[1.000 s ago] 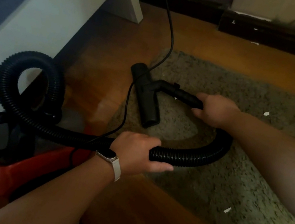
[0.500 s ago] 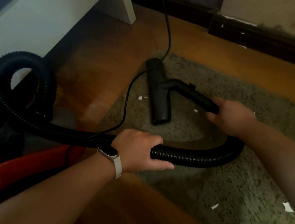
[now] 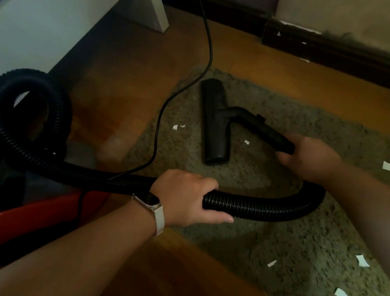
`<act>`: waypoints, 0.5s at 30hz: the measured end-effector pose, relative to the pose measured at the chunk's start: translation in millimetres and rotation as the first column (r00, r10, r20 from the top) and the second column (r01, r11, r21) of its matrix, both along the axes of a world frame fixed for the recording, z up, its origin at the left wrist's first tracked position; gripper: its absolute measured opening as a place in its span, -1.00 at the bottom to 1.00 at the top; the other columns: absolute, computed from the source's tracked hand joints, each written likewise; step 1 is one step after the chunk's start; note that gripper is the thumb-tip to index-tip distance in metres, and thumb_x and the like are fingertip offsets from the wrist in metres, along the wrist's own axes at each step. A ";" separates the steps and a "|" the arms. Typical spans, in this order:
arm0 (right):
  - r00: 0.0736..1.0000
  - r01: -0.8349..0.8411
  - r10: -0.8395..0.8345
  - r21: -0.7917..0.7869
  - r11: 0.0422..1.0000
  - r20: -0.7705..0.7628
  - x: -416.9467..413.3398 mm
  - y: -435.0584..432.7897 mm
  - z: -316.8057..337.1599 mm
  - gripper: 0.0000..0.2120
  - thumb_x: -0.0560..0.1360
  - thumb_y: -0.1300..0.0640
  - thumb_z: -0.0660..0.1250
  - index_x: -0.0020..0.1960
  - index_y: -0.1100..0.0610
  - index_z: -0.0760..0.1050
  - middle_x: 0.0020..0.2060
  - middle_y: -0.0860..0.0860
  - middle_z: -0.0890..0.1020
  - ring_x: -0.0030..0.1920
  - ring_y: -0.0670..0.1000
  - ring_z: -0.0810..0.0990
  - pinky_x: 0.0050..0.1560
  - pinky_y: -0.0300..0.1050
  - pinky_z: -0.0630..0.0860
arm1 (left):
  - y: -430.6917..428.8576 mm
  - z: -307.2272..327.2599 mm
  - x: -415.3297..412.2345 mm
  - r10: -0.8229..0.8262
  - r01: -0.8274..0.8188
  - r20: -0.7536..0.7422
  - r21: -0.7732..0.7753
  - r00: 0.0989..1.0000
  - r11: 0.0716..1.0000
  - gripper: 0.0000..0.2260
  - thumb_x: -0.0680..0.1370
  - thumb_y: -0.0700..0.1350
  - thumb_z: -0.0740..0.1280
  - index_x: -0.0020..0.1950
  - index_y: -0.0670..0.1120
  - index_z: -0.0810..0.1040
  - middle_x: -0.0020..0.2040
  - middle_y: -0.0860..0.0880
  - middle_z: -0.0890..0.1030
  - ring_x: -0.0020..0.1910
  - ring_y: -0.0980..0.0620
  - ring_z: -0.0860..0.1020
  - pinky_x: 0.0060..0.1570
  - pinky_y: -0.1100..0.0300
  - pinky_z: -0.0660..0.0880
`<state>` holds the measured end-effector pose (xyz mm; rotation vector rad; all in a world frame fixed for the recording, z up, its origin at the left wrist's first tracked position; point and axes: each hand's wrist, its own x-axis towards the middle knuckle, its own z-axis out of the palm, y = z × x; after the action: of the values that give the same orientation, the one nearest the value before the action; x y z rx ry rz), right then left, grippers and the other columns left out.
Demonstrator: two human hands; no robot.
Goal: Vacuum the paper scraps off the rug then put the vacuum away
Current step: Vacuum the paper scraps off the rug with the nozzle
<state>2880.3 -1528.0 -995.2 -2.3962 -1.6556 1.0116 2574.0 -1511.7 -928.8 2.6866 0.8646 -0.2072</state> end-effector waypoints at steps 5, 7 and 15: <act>0.994 -0.113 0.113 0.000 0.994 0.004 -12.8 -3.6 5.0 -0.72 0.57 -0.09 0.33 0.24 -0.05 0.45 -0.22 -0.04 0.56 -0.27 -0.04 0.54 -0.35 -0.12 0.41 | -5.8 -2.7 -6.8 -0.003 0.003 0.006 -0.024 1.000 1.000 -0.39 0.36 0.58 0.00 -0.05 0.13 0.51 -0.27 0.16 0.52 -0.30 0.16 0.52 -0.28 0.20 0.47; 0.987 -0.158 0.158 -0.008 0.987 0.005 -16.2 -5.0 9.2 -0.71 0.57 -0.09 0.32 0.26 -0.06 0.45 -0.21 -0.05 0.57 -0.26 -0.04 0.55 -0.29 -0.09 0.48 | -7.5 -3.5 -8.7 -0.009 0.009 0.007 -0.040 1.000 0.999 -0.39 0.36 0.58 0.01 -0.04 0.14 0.51 -0.25 0.15 0.53 -0.29 0.16 0.52 -0.28 0.20 0.47; 0.999 0.027 -0.027 0.029 0.999 0.021 4.2 -7.9 16.8 -0.66 0.59 -0.07 0.30 0.35 -0.09 0.42 -0.23 -0.03 0.59 -0.29 0.00 0.59 -0.40 -0.14 0.45 | -2.4 -0.6 -0.1 0.011 -0.011 -0.001 -0.004 1.000 1.000 -0.36 0.35 0.60 -0.02 -0.03 0.14 0.51 -0.29 0.15 0.52 -0.31 0.16 0.51 -0.29 0.20 0.45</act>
<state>2884.5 -1535.9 -978.4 -2.4129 -1.6280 0.9558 2573.9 -1514.1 -929.4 2.6779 0.8786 -0.2075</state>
